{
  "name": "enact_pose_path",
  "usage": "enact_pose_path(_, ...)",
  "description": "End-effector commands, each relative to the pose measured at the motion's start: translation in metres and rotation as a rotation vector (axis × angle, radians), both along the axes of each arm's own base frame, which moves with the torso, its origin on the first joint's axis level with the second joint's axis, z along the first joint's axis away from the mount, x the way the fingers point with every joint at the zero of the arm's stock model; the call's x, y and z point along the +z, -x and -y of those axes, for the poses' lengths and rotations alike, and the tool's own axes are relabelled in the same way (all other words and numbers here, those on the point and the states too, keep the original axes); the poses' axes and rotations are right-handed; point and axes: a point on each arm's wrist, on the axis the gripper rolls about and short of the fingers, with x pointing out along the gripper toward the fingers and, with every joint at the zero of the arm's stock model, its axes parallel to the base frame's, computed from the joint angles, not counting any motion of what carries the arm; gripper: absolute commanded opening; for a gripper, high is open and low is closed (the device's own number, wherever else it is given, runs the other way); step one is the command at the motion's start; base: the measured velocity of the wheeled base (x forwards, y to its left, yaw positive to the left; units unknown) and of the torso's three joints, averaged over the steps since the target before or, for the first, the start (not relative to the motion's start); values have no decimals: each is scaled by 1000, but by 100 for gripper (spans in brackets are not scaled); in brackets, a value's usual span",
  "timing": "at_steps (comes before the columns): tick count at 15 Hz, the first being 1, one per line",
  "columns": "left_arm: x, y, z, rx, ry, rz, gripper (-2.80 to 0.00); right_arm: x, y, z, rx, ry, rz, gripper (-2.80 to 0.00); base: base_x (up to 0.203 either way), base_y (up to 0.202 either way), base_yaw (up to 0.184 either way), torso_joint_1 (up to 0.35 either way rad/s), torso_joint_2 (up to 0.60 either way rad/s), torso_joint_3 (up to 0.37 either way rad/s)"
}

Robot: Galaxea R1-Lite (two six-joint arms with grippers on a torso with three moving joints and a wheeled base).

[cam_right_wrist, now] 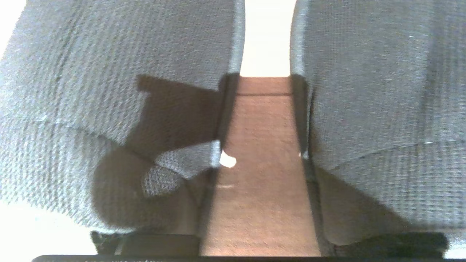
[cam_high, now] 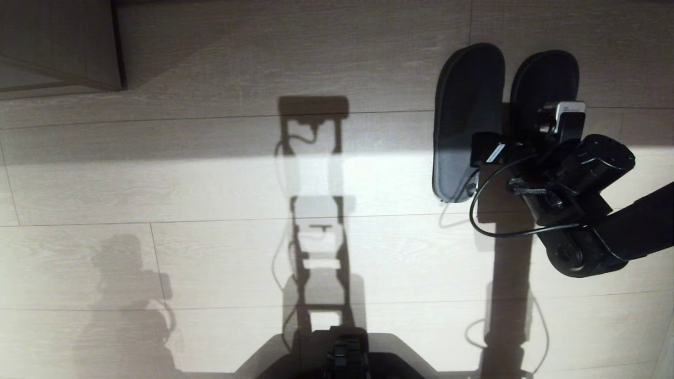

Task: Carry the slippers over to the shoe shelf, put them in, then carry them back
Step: Place the slippers on the floor

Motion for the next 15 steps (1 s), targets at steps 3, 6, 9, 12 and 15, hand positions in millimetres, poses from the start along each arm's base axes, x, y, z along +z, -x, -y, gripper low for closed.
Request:
enact_pose_path(3, 0, 0, 0, 0, 1, 1, -280, 7, 19, 1, 1, -2, 7, 0, 0, 0, 0, 0, 0, 0)
enact_pose_path(6, 0, 0, 0, 0, 1, 1, -280, 15, 30, 1, 7, 0, 20, 0, 0, 0, 0, 0, 0, 0)
enact_pose_path(9, 0, 0, 0, 0, 1, 1, -280, 22, 40, -2, 17, -1, 29, 0, 0, 0, 0, 0, 0, 0)
enact_pose_path(12, 0, 0, 0, 1, 1, 1, -280, 17, 44, -1, 17, 1, 11, 0, 0, 0, 0, 0, 0, 0)
enact_pose_path(15, 0, 0, 0, 0, 1, 1, -280, 11, 50, -2, 28, 10, -19, 0, 0, 0, 0, 0, 0, 0)
